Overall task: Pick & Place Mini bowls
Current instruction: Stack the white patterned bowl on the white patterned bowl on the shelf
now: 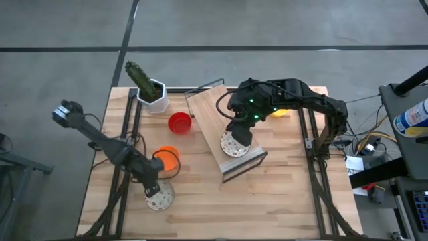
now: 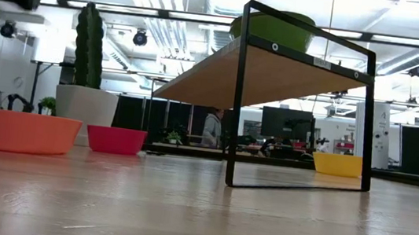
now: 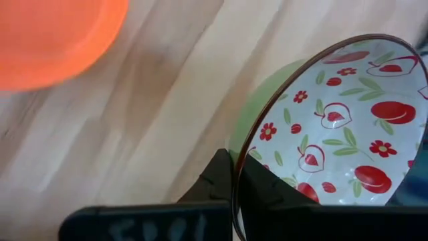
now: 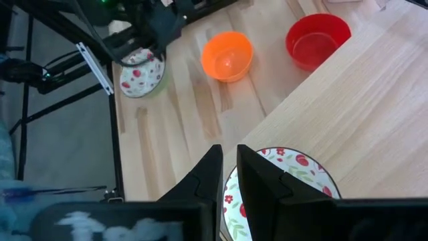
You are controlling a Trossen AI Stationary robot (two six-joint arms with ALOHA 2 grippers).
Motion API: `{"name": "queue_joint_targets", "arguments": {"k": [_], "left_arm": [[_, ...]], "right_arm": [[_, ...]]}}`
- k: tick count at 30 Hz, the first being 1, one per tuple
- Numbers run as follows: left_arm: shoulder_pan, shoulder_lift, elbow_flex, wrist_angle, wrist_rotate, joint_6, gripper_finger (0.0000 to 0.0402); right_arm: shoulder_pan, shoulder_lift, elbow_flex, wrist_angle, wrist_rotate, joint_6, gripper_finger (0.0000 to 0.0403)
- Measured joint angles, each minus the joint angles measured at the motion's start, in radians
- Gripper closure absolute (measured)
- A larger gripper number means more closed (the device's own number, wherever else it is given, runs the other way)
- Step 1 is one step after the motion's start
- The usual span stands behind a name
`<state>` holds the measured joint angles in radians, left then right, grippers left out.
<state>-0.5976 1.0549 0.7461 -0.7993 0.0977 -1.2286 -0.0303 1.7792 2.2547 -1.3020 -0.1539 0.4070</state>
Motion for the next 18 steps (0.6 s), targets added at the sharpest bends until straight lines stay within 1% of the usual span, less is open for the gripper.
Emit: {"name": "queue_joint_targets", "arguments": {"k": [3, 4, 11, 15, 18], "left_arm": [[0.003, -0.042, 0.041, 0.004, -0.065, -0.034, 0.0399], [0.009, -0.053, 0.057, 0.002, -0.090, -0.049, 0.0399], [0.085, -0.112, 0.195, 0.015, -0.357, -0.146, 0.0399], [0.165, -0.101, 0.286, 0.022, -0.412, -0.145, 0.0399], [0.230, -0.073, 0.356, 0.042, -0.415, -0.103, 0.0399]], "right_arm": [[0.000, -0.024, 0.000, 0.005, 0.008, 0.001, 0.0360], [0.000, -0.033, 0.001, 0.008, 0.026, 0.001, 0.0360], [0.000, -0.115, 0.011, 0.026, 0.211, 0.023, 0.0360], [0.000, -0.173, 0.011, 0.026, 0.253, 0.030, 0.0360], [0.000, -0.206, 0.011, 0.020, 0.287, 0.024, 0.0360]]}}
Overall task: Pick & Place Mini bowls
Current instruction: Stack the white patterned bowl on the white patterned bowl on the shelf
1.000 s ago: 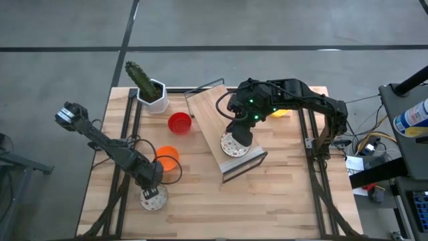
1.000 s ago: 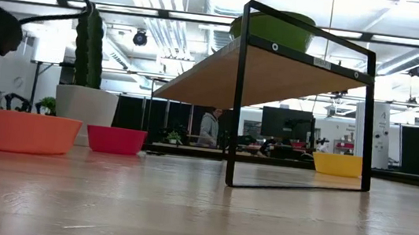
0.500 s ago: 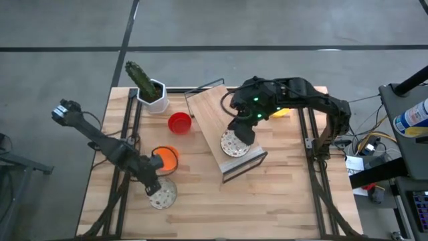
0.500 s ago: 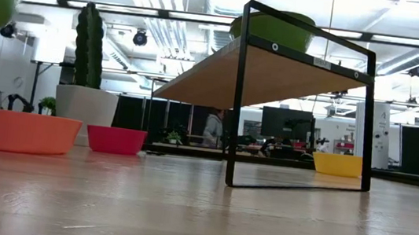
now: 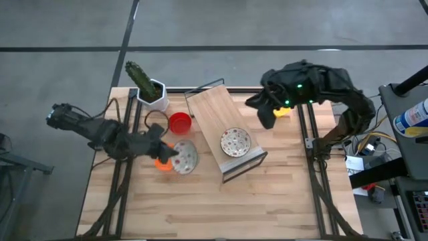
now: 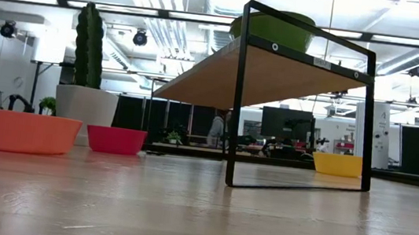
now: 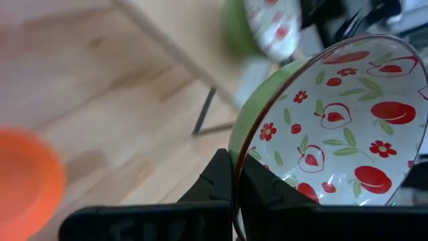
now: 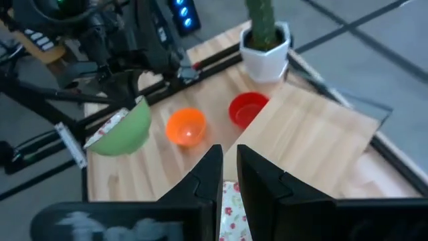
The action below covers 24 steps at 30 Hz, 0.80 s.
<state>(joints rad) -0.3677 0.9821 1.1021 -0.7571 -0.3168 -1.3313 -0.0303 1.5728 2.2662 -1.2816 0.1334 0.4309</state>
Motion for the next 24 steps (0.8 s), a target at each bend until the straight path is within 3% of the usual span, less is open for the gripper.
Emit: {"name": "queue_joint_targets", "arguments": {"k": [15, 24], "left_arm": [[0.246, 0.328, 0.406, 0.023, 0.154, 0.236, 0.0398], [0.377, 0.546, 0.626, -0.029, 0.290, 0.345, 0.0397]], "right_arm": [[0.000, -0.082, -0.019, -0.083, 0.084, -0.042, 0.0360], [0.000, -0.128, -0.075, -0.168, 0.214, -0.017, 0.0360]]}}
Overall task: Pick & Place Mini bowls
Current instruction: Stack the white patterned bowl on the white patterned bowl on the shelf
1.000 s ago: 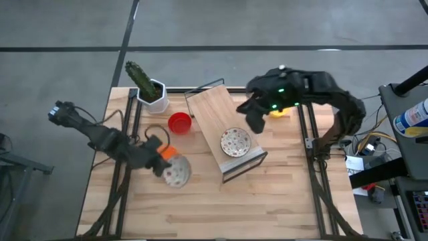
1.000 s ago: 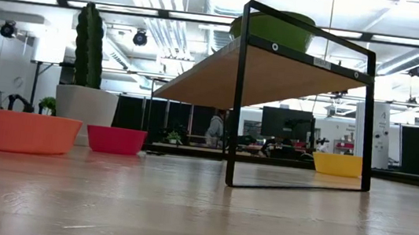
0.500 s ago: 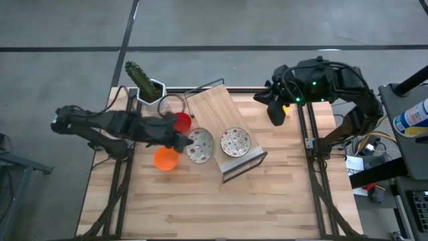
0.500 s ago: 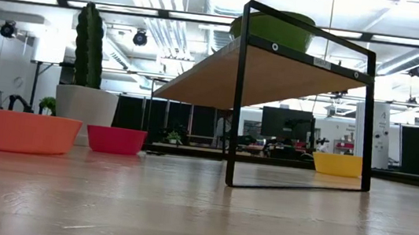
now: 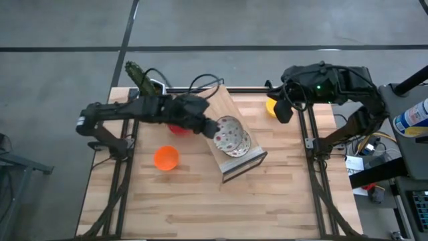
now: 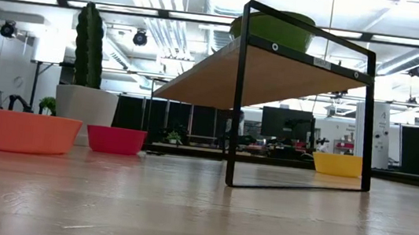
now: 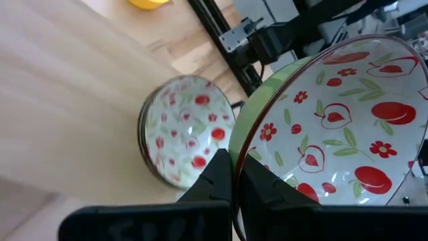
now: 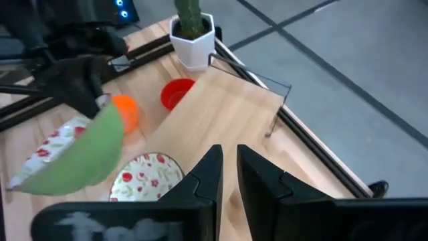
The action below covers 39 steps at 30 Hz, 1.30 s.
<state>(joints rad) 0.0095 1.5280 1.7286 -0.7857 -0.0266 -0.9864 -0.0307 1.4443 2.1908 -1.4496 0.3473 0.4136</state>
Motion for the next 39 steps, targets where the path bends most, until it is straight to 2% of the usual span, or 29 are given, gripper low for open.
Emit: {"name": "queue_joint_targets", "arguments": {"k": [8, 13, 27, 39], "left_arm": [[0.057, 0.164, 0.102, -0.005, 0.099, 0.051, 0.0397], [0.058, 0.222, 0.124, -0.084, 0.123, 0.074, 0.0397], [0.061, 0.257, 0.120, -0.146, 0.080, 0.087, 0.0397], [0.072, 0.259, 0.117, -0.147, 0.081, 0.036, 0.0381]], "right_arm": [[0.000, -0.057, -0.089, -0.004, 0.013, 0.056, 0.0360], [0.000, -0.099, -0.171, 0.004, 0.023, 0.107, 0.0360], [0.000, -0.203, -0.376, 0.146, 0.020, 0.162, 0.0360], [0.000, -0.224, -0.425, 0.208, 0.019, 0.163, 0.0360]]}}
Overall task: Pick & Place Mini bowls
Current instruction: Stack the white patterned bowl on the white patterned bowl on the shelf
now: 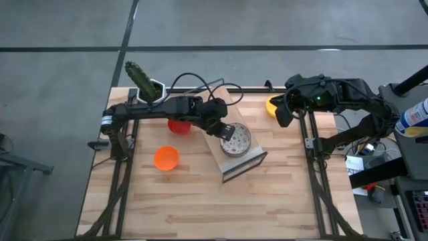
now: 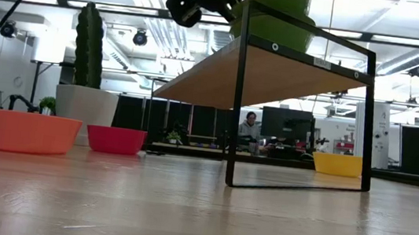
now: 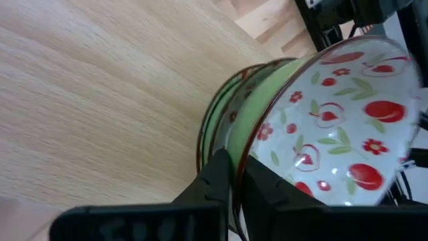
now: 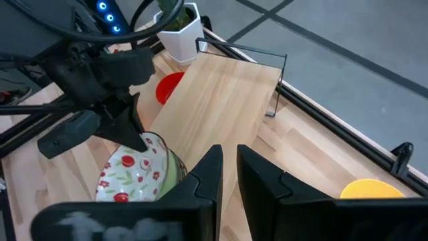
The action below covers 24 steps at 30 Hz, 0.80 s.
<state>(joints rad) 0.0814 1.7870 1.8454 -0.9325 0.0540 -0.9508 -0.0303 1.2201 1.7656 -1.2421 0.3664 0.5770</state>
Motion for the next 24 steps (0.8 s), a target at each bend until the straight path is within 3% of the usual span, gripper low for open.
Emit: {"name": "queue_joint_targets", "arguments": {"k": [24], "left_arm": [[0.005, 0.006, -0.002, -0.013, 0.061, -0.066, 0.0367]], "right_arm": [[0.000, 0.006, -0.003, 0.007, 0.001, -0.008, 0.0360]]}}
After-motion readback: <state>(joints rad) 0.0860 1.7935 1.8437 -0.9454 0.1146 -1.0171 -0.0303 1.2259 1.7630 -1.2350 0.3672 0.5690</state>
